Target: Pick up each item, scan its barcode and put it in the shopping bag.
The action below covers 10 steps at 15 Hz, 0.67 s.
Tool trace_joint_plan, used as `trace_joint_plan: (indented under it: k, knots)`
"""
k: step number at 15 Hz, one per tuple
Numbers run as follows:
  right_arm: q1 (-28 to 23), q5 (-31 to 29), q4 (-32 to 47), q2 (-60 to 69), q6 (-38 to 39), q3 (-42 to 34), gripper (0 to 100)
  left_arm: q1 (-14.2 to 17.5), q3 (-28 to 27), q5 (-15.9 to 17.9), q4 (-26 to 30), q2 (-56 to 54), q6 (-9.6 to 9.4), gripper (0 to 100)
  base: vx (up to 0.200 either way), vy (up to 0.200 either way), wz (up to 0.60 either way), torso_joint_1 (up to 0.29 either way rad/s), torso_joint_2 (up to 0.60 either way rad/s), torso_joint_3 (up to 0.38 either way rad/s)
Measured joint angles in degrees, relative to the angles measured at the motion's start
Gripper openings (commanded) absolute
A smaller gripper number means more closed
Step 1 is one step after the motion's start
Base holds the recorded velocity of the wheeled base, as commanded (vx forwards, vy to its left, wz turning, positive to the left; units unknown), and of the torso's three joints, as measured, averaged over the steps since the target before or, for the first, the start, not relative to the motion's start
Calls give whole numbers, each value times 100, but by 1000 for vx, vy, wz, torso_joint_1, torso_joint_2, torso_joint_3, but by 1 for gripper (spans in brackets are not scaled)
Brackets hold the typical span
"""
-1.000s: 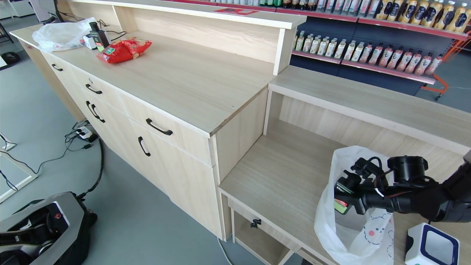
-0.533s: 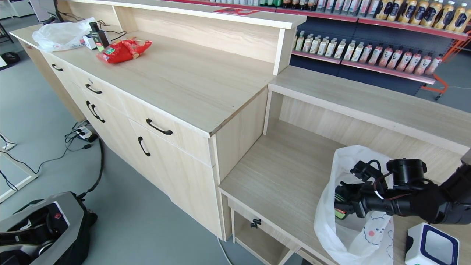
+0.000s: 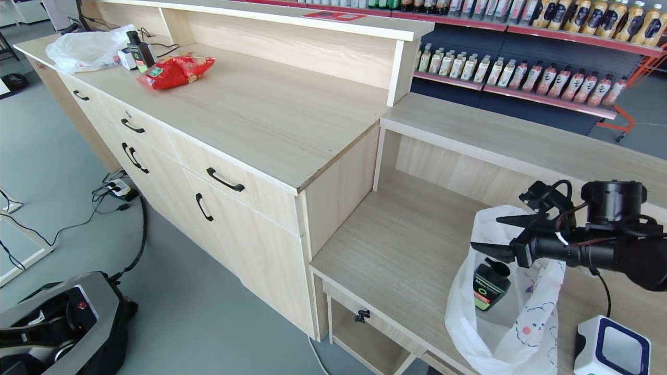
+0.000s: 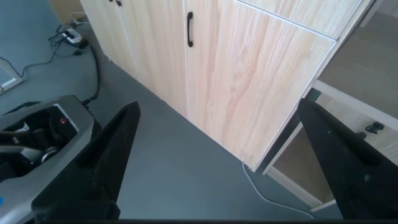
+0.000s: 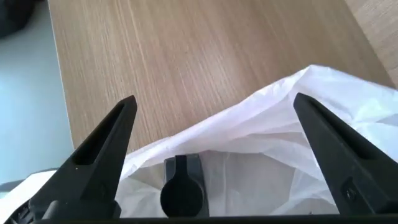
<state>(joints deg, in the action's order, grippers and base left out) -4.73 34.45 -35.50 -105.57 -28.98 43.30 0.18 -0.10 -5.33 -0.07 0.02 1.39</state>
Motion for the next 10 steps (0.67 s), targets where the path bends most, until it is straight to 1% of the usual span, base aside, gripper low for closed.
trace_joint_plan:
  k: [3,6,7,8,10]
  knots:
    - [-105,-10,649,1491,79,-124,100,-2,0,0,0,0,0,100,0,0,0,0,0,0]
    - [-273,17,939,2787,54,-461,100,-2,0,0,0,0,0,100,0,0,-600,-1,2,5]
    - [-297,63,907,3044,-28,-480,100,-2,0,-2,-2,0,0,100,0,0,-600,-2,2,7]
    - [-301,244,797,3248,-156,-458,100,-5,0,-2,2,0,0,100,0,0,-600,7,7,2]
    - [-306,325,690,3477,-312,-354,100,2,0,0,0,0,0,100,0,0,-600,2,2,2]
